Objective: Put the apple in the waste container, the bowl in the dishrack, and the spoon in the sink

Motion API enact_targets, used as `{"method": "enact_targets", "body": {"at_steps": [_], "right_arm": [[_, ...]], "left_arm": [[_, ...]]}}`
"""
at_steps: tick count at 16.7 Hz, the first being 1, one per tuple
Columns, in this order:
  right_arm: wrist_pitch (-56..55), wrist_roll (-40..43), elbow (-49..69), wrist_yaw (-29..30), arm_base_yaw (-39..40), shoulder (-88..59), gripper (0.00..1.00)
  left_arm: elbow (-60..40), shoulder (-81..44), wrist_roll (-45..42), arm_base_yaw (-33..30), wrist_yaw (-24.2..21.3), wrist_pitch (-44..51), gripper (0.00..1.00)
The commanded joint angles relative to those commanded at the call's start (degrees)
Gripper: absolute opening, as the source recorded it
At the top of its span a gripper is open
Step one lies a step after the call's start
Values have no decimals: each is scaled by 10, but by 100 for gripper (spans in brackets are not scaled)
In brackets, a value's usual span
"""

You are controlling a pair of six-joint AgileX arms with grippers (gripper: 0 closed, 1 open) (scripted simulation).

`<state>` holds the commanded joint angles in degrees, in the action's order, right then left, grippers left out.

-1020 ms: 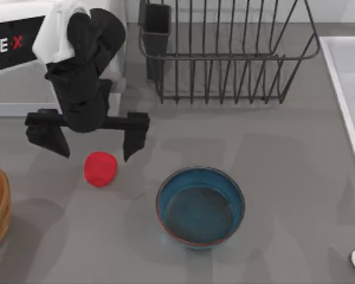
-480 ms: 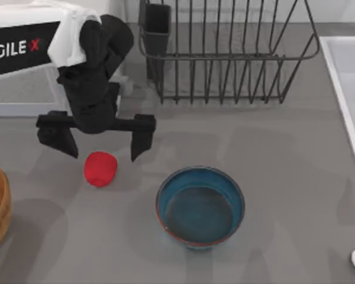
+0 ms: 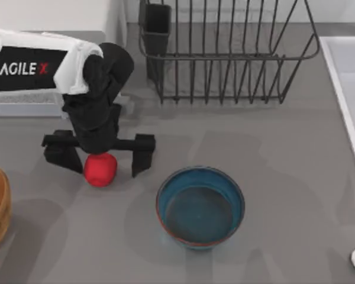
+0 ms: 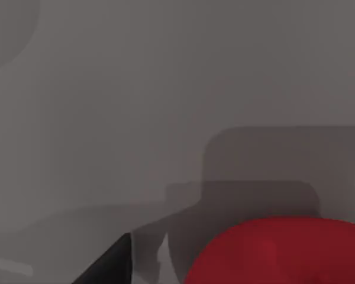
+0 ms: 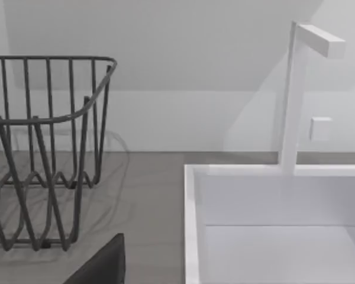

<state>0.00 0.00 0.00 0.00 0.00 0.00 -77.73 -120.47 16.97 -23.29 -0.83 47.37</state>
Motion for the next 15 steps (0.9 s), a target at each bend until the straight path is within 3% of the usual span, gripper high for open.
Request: {"method": "enact_targets", "body": {"at_steps": [5,15], "right_arm": [[0,0,0,0,0,0,100],[0,0,0,0,0,0,100]], "left_arm": [[9,6,1,1,1,-5,100],[9,6,1,1,1,-5,25]]}}
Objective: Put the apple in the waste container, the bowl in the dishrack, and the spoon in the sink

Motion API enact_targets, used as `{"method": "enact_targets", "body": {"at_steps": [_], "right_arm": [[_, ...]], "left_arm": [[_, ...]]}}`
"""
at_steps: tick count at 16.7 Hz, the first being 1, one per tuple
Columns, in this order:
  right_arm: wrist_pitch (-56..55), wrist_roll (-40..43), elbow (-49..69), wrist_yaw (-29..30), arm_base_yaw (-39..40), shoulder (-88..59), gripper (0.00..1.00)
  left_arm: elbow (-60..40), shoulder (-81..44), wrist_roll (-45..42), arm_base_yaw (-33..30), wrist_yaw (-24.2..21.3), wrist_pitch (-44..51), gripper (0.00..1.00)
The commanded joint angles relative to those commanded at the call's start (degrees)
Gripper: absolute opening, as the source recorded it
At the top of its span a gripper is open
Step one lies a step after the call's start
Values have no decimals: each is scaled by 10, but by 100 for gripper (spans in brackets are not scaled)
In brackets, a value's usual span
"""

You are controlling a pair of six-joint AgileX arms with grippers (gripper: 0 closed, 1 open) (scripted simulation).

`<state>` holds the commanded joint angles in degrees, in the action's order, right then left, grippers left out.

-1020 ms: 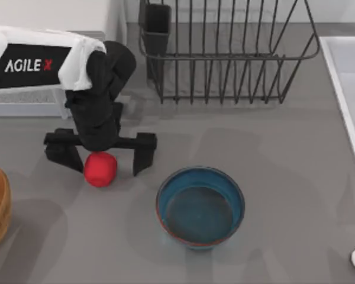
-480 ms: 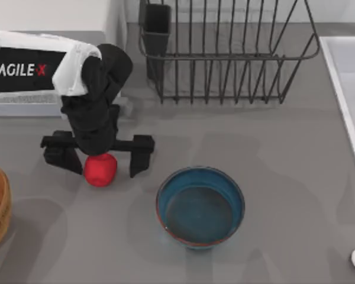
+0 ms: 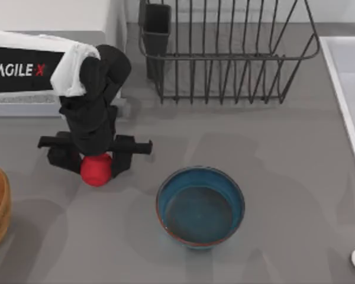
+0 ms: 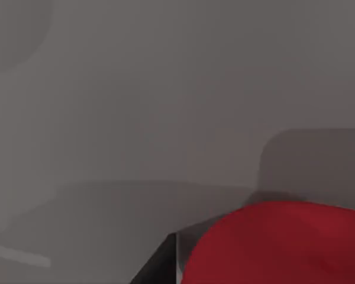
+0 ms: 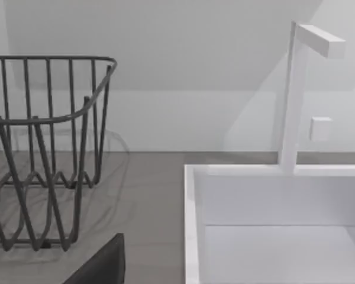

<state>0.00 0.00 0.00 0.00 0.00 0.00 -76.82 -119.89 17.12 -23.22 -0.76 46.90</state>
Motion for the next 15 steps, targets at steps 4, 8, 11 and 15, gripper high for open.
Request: {"method": "enact_targets", "body": {"at_steps": [4,8,11,15], "right_arm": [[0,0,0,0,0,0,100],[0,0,0,0,0,0,100],[0,0,0,0,0,0,100],[0,0,0,0,0,0,100]], "left_arm": [[0,0,0,0,0,0,0],[0,0,0,0,0,0,0],[0,0,0,0,0,0,0],[-9,5,-20,-2,17,13,0]]}}
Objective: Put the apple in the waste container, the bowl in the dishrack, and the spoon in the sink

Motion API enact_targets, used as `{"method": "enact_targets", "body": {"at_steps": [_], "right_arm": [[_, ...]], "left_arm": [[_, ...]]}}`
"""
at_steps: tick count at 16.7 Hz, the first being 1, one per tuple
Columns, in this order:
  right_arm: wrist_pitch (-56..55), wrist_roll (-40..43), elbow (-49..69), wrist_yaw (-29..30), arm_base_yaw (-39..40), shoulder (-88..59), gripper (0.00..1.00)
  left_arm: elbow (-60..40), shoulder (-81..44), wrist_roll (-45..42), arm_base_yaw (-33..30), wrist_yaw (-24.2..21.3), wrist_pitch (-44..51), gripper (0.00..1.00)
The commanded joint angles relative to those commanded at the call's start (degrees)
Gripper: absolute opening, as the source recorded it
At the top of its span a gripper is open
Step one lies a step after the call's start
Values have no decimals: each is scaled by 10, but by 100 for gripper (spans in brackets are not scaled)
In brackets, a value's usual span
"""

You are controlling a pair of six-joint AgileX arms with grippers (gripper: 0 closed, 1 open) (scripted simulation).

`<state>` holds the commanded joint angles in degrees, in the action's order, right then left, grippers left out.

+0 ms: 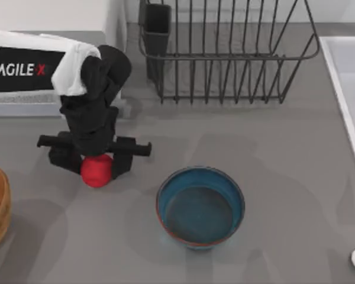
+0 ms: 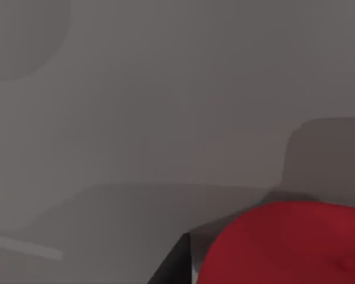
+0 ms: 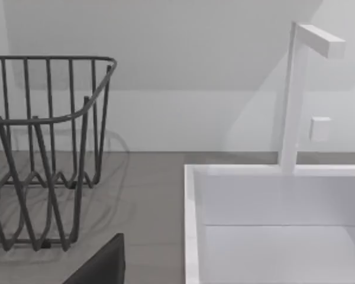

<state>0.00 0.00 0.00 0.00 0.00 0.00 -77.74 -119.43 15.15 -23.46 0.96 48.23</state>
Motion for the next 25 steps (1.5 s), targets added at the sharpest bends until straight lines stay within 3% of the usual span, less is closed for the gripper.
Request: {"method": "enact_targets", "body": {"at_steps": [6,12,18,22,25], "right_arm": [[0,0,0,0,0,0,100],[0,0,0,0,0,0,100],[0,0,0,0,0,0,100],[0,0,0,0,0,0,100],[0,0,0,0,0,0,100]], "left_arm": [[-85,23,-37,-25,15,81,0],[-137,68,8,1,-2,182,0],[-136,69,12,0,-5,194,0],[-87,109,-26,-12,41,203,0],[-28,181,-69,12,85,219,0]]}}
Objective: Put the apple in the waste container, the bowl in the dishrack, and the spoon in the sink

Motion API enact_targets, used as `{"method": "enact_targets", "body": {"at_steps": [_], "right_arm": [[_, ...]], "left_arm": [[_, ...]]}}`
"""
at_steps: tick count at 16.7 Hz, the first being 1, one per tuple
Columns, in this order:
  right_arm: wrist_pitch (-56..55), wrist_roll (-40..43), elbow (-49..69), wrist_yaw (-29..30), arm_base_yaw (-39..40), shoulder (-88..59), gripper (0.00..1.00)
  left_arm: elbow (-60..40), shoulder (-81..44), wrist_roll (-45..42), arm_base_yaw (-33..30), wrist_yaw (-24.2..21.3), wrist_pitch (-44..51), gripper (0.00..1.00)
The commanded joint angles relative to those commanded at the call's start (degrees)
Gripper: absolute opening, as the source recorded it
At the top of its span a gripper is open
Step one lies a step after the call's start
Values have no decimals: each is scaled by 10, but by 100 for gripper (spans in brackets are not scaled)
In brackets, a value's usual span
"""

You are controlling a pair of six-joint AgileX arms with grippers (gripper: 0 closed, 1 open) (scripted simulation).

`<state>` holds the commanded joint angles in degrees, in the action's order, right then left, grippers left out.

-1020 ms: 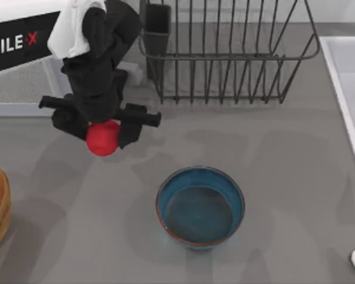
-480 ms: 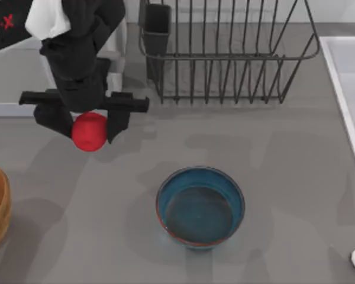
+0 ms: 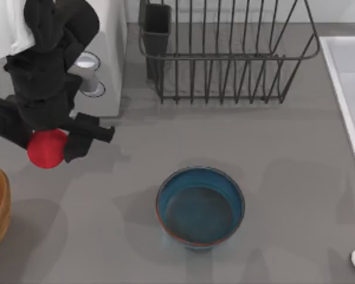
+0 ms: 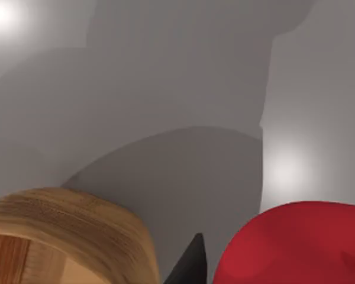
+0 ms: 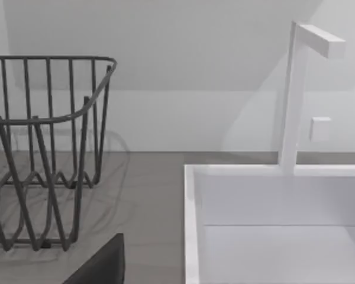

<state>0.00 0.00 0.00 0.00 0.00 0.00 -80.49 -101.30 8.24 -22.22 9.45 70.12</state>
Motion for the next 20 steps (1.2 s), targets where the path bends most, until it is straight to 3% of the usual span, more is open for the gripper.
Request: {"method": "enact_targets", "body": {"at_steps": [4,8,15,20], "right_arm": [[0,0,0,0,0,0,100],[0,0,0,0,0,0,100],[0,0,0,0,0,0,100],[0,0,0,0,0,0,100]], "left_arm": [[79,119,-45,93,37,30,0],[131,213,-63,178,40,57,0],[143,222,-68,191,38,51,0],[220,216,-86,210,39,-42,0]]}}
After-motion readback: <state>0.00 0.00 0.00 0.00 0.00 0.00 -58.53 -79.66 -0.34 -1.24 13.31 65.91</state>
